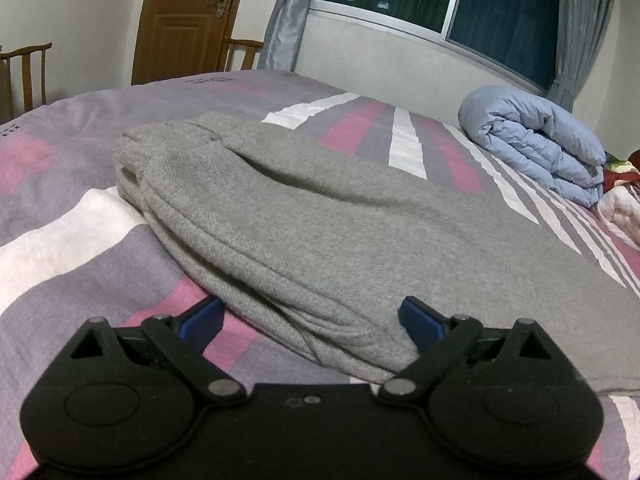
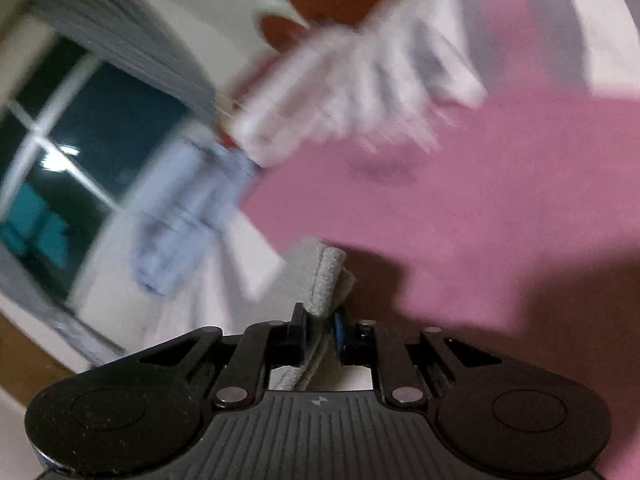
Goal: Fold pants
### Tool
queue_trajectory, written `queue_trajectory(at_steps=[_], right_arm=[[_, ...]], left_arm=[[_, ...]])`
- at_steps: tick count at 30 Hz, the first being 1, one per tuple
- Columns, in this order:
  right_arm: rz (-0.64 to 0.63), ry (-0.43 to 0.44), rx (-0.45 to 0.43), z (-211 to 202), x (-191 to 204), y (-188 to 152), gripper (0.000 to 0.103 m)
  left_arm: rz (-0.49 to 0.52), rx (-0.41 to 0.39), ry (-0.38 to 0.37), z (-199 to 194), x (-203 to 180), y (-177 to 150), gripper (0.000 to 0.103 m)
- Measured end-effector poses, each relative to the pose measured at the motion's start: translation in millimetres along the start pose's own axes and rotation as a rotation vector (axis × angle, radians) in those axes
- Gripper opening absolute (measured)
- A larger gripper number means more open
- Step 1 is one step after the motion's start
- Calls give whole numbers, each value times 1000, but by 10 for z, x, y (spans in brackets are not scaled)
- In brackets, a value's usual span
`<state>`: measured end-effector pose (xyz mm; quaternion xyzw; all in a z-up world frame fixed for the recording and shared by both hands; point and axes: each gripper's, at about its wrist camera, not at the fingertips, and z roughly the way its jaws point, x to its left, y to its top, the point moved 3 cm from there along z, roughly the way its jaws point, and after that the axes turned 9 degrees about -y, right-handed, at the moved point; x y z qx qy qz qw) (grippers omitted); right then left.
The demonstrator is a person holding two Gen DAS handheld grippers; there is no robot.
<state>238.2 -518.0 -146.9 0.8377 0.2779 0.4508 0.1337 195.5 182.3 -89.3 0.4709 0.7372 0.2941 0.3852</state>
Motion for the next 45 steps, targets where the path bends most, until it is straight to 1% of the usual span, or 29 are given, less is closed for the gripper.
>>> queue_trajectory(at_steps=[1,2,4,5,6,8,9,10,11,13,15,17,19,21,24,25,28,32,33,34,36,37,38,40,42,45], right_arm=[[27,24,-12,9,-50,-32,13],[23,28,-17,-18,-31,-45,13],[-7,19,-19,-83,10,-55,18],[-18,4,-31,-139,18,-48,23],[-15,-12,-64,-231,24,-40,30],[-11,-73,-152,-444,23,-60,34],[-15,-77,-181,-531,45,-92,35],[-22,-51,-195,-608,80,-144,35],[-36,-25,-191,-663,134,-210,36],[-92,8,-180,-738,296,-368,37],[-165,42,-155,-748,521,-546,46],[-225,75,-129,-701,757,-703,48],[-281,107,-96,-623,1017,-868,48],[-353,140,-64,-550,1283,-1032,48],[-450,206,-11,-417,1713,-1345,48],[-479,223,14,-338,1865,-1460,48],[-578,266,79,-140,2304,-1814,48],[-702,325,143,112,2877,-2331,48],[-727,336,158,180,3003,-2448,48],[-753,346,177,257,3145,-2571,48],[-806,366,198,407,3413,-2775,48],[-840,374,199,492,3555,-2878,48],[-866,381,203,568,3676,-2960,48],[-910,394,234,784,3922,-3107,48],[-963,395,271,1029,4125,-3247,48],[-1027,432,320,1249,4298,-3400,48]], left_arm=[[-1,-1,-1,0,0,1,89],[-2,0,-2,-3,2,2,89],[-4,-1,-4,-2,7,1,89],[-4,-1,-4,0,9,2,89],[-4,-1,-4,0,11,4,89],[-5,-2,-4,-11,14,12,89],[-6,-9,-1,-43,15,26,89],[-6,-30,4,-92,14,52,88],[2,-61,12,-168,3,84,88],[50,-125,20,-327,-50,155,88],[125,-145,13,-409,-108,250,89],[195,-147,22,-425,-109,372,89],[207,-135,40,-391,-20,531,89],[191,-119,69,-318,117,692,88],[143,-75,160,-188,375,868,87],[118,-66,177,-153,459,903,87],[26,-55,197,-75,693,970,87],[-70,-99,228,-43,933,1154,86],[-92,-97,226,-17,985,1200,86],[-103,-79,216,26,1017,1230,86],[-87,-43,202,115,1017,1259,85],[-75,-30,204,129,1025,1242,80],[-74,-13,205,174,1034,1227,66],[-90,30,184,241,1116,1174,43],[-108,39,181,315,1175,1181,45],[-110,29,182,382,1218,1253,45]])
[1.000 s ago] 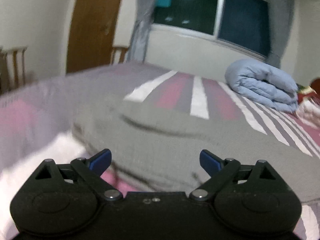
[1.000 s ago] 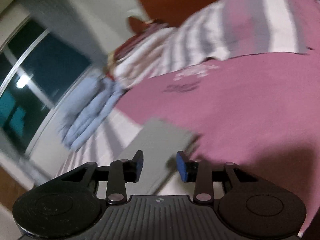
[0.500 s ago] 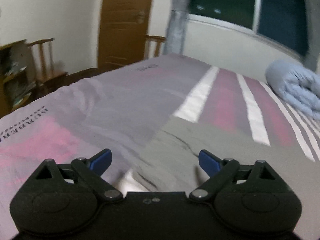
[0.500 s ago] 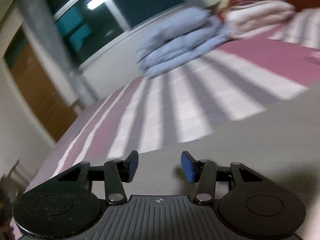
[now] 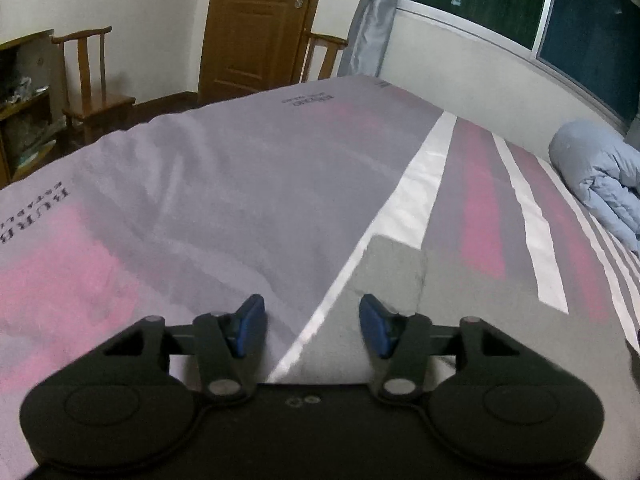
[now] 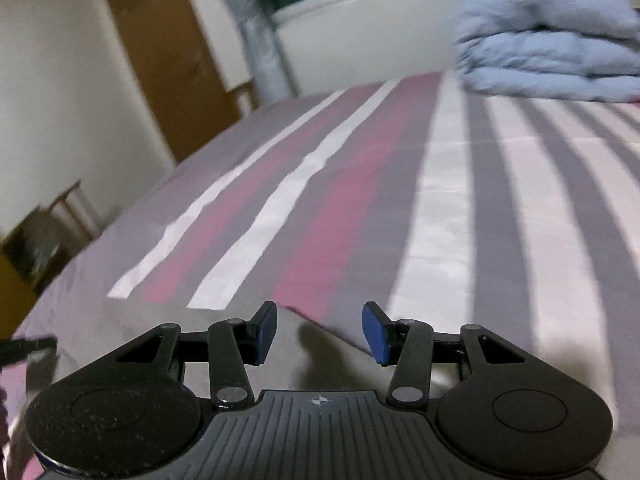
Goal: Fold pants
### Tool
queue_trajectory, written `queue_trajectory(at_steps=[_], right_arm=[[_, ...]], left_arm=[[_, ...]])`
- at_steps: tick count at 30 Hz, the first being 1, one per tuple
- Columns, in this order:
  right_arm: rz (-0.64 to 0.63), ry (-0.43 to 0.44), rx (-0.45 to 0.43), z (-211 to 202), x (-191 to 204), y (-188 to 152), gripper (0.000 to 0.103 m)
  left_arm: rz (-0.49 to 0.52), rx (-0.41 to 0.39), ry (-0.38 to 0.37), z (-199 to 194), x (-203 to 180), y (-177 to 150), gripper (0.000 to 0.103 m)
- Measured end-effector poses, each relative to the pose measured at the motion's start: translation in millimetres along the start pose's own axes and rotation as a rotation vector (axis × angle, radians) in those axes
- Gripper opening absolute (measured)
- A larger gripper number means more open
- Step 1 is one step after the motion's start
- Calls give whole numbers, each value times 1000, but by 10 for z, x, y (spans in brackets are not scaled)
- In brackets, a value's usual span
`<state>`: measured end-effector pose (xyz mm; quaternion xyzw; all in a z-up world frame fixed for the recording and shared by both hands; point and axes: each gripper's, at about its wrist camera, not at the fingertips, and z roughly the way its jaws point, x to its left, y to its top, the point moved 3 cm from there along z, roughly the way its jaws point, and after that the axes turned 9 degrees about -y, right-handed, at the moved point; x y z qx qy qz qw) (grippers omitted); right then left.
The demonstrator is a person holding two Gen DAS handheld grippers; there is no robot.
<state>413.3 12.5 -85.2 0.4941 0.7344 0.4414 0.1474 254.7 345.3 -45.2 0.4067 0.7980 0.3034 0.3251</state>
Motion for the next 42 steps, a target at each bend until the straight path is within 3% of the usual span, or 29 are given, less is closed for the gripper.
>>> queue_trajectory(at_steps=[5,10,12,13,20,25,31,42], right_arm=[[-48,78,52,330,105,39,48],[-135,122,88,398,266,-39,47],[-158,140,89,364,282,-61,31],[-158,144,88,357,270,-62,30],[-145,141,116,398,211,-47,29],[-143,230,161,353,71,-58,29],[-179,394,146,308,103,-31,29],[-128,400,234,687,56,38,29]], left_arm=[[16,19,10,70,-30,54,44],[-12,6,8,-93,-13,-46,46],[-20,11,3,-129,-6,-103,46],[-23,8,3,-148,-5,-125,47],[-59,0,9,-244,-2,-220,50],[-104,-21,26,-300,-4,-283,51],[-151,-62,53,-383,-63,-399,49],[-162,-49,57,-319,-47,-375,50]])
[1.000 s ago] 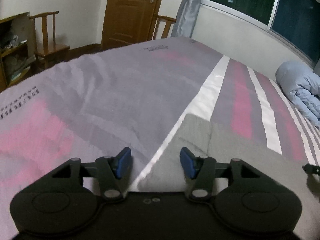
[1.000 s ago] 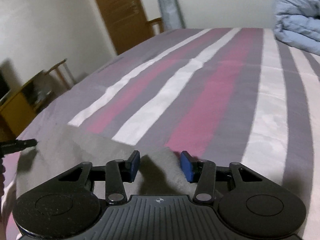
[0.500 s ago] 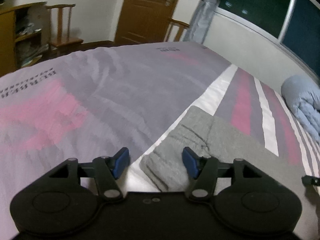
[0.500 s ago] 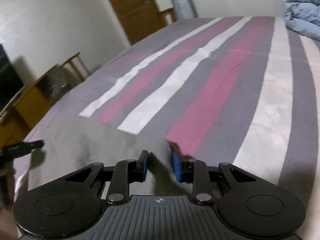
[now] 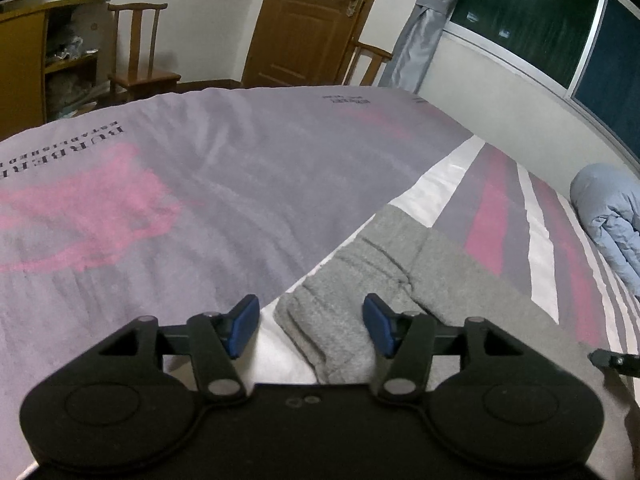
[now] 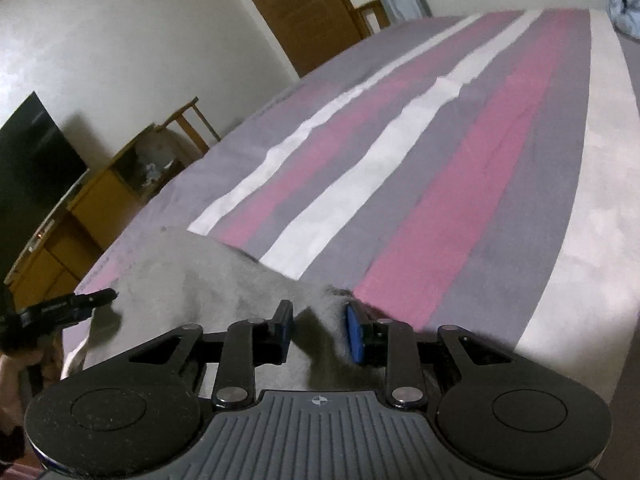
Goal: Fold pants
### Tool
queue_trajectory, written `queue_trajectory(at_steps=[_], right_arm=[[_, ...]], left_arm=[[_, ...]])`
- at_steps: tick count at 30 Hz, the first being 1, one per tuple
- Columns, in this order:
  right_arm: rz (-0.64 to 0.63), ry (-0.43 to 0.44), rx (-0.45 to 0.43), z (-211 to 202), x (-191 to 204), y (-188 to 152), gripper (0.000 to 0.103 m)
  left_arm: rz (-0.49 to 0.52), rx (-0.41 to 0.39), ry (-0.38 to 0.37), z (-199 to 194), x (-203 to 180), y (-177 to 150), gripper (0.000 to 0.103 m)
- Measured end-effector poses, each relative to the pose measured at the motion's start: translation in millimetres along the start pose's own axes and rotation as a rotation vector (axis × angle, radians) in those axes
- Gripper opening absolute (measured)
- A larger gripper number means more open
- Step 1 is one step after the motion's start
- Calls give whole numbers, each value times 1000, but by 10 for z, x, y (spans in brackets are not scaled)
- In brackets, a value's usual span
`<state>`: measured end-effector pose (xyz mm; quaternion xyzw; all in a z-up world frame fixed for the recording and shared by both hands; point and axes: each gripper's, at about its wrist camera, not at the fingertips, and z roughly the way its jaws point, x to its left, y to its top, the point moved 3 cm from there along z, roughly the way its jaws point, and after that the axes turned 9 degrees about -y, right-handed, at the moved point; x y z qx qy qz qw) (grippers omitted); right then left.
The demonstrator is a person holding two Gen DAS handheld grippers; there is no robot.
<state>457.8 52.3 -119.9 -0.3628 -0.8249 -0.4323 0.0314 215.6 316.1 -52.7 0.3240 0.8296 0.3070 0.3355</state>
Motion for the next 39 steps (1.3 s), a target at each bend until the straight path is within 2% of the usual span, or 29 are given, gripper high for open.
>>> queue_trajectory(at_steps=[4,6,8,11,14,18,21,24,27,30,33,35,37,39], right_arm=[[-35,30,32,-118,5,-80,29],[-54,30,18,-149,51,-108,29],[-72,-8,0,-128,131,-134,29],[-103,-67,-46,-109,231,-154,12],[-164,-123,-82,-166,305,-164,7],[-154,-168,-172,-314,280,-107,4],[-135,-233,-112,-78,141,-206,3],[-106,-242,-120,-54,102,-237,4],[-117,-257,-149,-213,165,-220,5],[-86,-329,-243,-573,203,-241,5],[-50,-286,-279,-843,256,-344,5],[-46,-272,-264,-890,340,-445,5],[-51,-280,-222,-819,385,-554,5],[-45,-378,-121,-610,324,-660,4]], left_arm=[[-1,-27,13,-11,-5,-33,50],[-8,-38,21,2,-40,-69,48],[-23,-42,15,13,-59,-90,41],[-9,-41,2,10,-90,-77,32],[-11,-39,-17,1,-61,-44,30],[17,-49,-12,28,-81,-58,29],[27,-34,1,109,-47,-70,30],[45,-22,-6,103,-50,-24,30],[63,-37,-8,-1,-49,16,29],[114,-102,28,-217,-90,69,27],[145,-119,-7,-349,-173,72,27],[178,-107,-20,-333,-261,29,27],[188,-61,5,-180,-277,-38,29],[208,-21,47,11,-211,-148,36]])
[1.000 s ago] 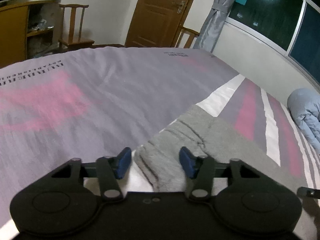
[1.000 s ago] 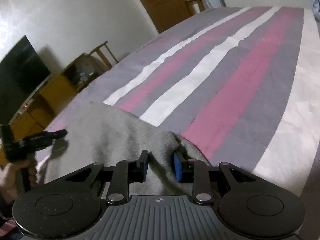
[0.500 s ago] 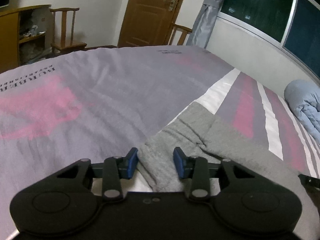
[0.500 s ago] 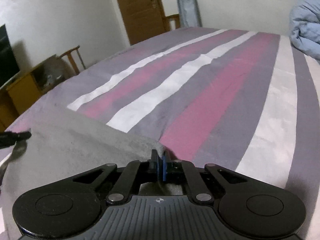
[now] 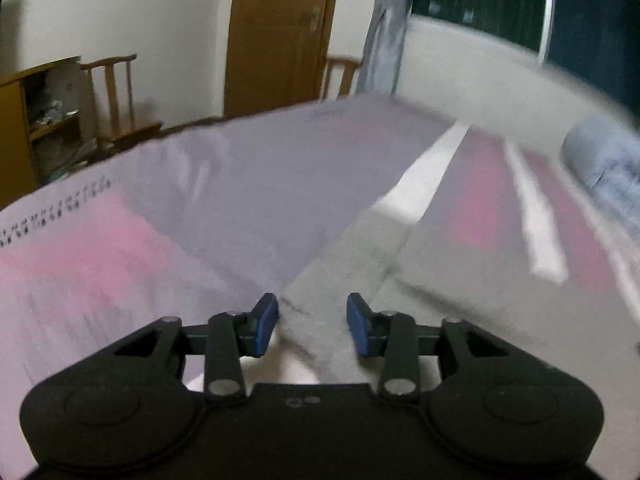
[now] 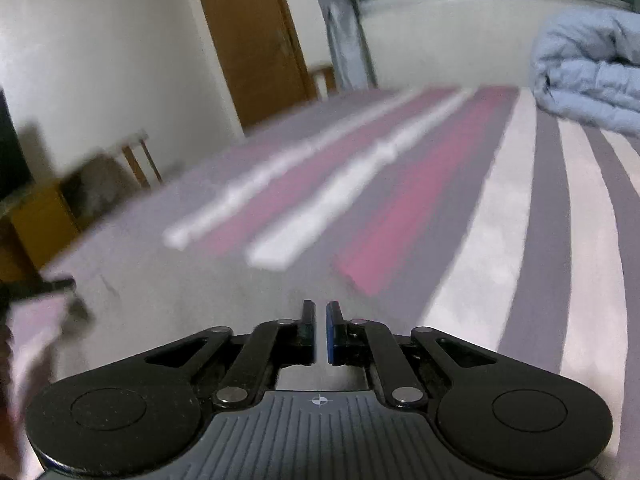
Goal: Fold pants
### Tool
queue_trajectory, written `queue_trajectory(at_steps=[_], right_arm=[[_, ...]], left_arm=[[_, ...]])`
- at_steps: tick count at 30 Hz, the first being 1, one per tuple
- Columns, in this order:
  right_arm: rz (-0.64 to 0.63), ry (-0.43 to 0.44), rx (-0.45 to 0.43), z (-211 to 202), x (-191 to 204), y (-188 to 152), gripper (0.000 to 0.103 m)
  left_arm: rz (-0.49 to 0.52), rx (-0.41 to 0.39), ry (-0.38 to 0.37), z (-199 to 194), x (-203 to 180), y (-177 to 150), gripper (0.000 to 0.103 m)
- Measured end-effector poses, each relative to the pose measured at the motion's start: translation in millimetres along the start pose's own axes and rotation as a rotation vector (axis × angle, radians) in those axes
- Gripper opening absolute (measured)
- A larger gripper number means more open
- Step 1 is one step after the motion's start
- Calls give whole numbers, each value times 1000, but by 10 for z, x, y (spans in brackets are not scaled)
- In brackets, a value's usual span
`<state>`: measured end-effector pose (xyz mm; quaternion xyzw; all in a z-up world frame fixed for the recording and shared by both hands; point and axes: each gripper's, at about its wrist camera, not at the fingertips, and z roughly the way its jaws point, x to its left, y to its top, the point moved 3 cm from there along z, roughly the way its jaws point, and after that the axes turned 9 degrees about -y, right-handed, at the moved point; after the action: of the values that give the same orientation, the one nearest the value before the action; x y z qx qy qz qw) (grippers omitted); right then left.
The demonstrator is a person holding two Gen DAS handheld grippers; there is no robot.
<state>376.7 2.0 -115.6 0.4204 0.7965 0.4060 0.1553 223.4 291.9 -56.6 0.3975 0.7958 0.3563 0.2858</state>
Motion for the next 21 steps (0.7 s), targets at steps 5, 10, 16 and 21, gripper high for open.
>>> queue_trajectory(at_steps=[5,10,16,21], right_arm=[[108,-15,-40,-212,-119,-17,1],[164,-81,-168,-828,-364,-156,1],[278,-193,-18,-717,-900,-526,0],[348,-271,-117,-1220,-1135,-566,1]], left_arm=[[-19,-34,-10,-227,109,113,35],[35,-74,-93,-430,-111,236,37],[143,33,-143,-69,-529,-82,37],[152,26,-150,-102,-501,-67,37]])
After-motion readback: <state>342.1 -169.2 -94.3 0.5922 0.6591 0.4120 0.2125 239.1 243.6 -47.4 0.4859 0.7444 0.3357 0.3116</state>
